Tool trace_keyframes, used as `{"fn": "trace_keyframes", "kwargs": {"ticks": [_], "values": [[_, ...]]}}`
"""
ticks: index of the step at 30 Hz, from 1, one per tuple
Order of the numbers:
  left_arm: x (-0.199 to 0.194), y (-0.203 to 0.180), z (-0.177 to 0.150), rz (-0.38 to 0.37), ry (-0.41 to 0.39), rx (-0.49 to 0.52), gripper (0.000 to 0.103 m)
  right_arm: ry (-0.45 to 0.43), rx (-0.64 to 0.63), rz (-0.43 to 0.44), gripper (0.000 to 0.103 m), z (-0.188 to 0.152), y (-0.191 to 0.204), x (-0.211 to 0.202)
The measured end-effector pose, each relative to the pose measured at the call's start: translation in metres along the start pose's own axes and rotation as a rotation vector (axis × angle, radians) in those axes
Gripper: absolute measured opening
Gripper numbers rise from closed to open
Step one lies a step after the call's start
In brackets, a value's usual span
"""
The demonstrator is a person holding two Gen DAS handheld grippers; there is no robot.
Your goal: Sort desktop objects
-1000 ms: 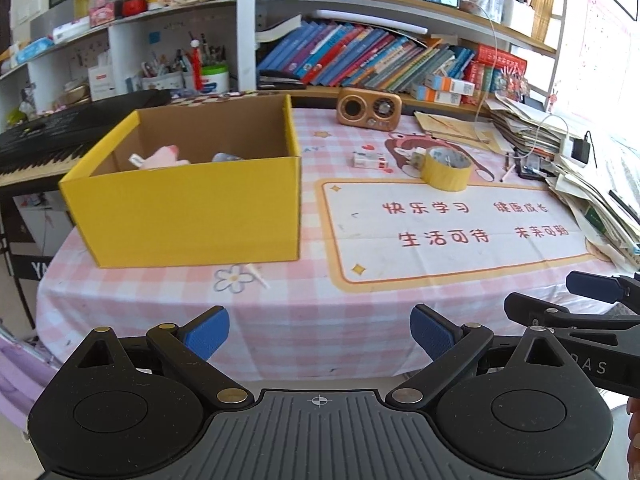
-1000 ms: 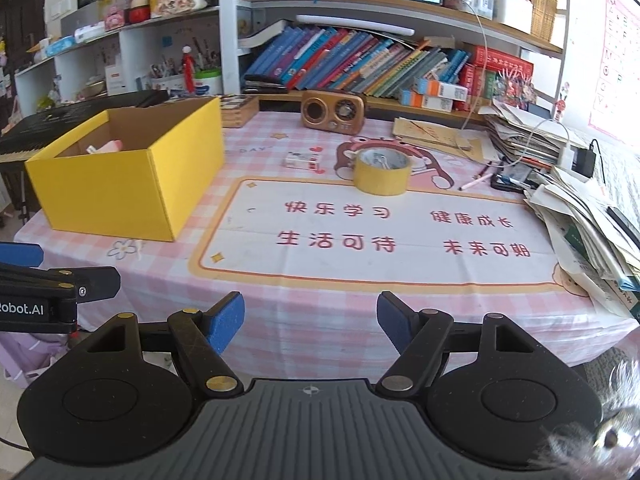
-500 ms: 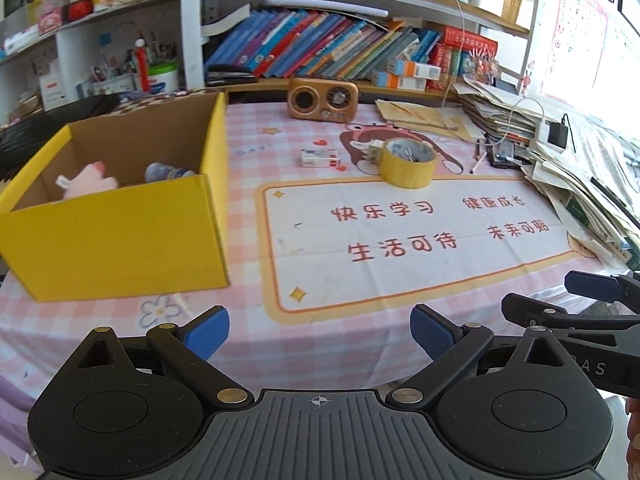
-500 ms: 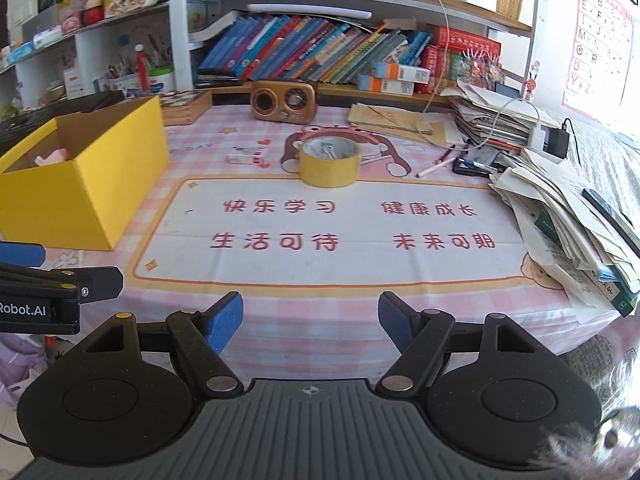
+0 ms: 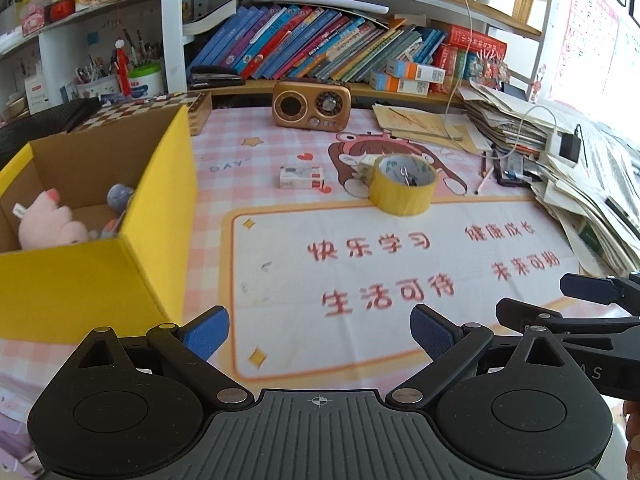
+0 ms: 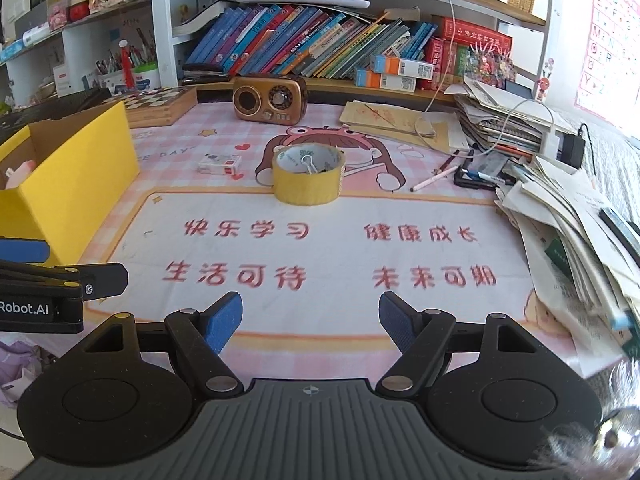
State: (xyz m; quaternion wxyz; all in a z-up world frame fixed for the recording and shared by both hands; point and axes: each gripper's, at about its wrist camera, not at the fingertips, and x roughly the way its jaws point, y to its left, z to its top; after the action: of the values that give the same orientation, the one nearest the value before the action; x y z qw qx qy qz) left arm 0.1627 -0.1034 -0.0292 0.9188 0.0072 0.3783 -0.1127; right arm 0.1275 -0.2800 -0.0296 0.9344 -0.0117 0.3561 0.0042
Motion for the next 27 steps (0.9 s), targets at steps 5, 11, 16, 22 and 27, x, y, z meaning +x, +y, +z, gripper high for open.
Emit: {"fn": "trace_keyframes", "kwargs": {"ticks": [5, 11, 16, 22, 27], "values": [[0.015, -0.013, 0.015, 0.023, 0.003, -0.019, 0.099, 0.002, -0.019, 0.028, 0.076, 0.017, -0.019, 0.019], [0.031, -0.024, 0.031, 0.07, 0.008, -0.036, 0.099, 0.011, -0.034, 0.085, 0.079, 0.037, -0.037, 0.046], [0.044, -0.026, 0.046, 0.128, 0.005, -0.041, 0.099, 0.029, -0.056, 0.147, 0.081, 0.05, -0.045, 0.07], [0.065, -0.026, 0.064, 0.19, 0.015, -0.048, 0.099, 0.044, -0.082, 0.188, 0.085, 0.064, -0.052, 0.099], [0.083, -0.026, 0.076, 0.219, 0.027, -0.046, 0.099, 0.052, -0.114, 0.213, 0.09, 0.074, -0.051, 0.126]]}}
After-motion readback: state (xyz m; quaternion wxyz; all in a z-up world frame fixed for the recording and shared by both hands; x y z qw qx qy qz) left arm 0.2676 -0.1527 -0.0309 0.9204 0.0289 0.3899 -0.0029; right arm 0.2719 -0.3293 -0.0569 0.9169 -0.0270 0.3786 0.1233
